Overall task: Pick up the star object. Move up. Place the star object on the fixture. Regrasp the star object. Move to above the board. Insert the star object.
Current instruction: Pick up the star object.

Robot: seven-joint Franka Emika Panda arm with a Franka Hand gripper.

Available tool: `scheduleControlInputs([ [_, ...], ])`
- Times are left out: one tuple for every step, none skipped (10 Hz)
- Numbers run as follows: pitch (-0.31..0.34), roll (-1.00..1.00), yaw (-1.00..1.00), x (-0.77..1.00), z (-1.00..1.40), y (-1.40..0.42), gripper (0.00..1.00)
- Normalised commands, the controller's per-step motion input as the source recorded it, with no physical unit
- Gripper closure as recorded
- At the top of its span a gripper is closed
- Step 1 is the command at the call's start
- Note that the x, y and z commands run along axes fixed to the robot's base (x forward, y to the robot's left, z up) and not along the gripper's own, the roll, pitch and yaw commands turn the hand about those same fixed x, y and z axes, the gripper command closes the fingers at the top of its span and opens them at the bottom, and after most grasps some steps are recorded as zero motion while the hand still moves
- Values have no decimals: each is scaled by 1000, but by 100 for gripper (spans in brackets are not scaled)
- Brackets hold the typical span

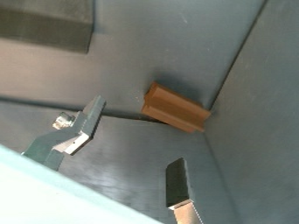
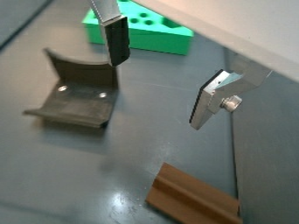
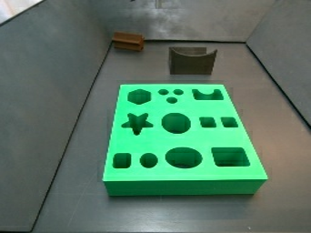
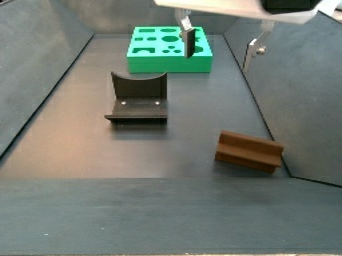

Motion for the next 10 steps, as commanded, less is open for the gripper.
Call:
scheduleControlInputs([
  [0,0,-1000,-49,-180,0,0],
  [0,0,-1000,-46,-174,0,0],
  [-9,0,-1000,-51,-149,0,0],
  [0,24,-763,-183,-283,189,0],
  [0,16,-571,-217,-386,369,0],
  [0,116,-71,-231,-229,329,0],
  [0,124,0,-231,-226,171,0],
  [0,-96,-400,-340,-251,394,0],
  [-60,-50,-683,-406,-346,106,0],
  [-64,0,-794,-354,-371,91,0],
])
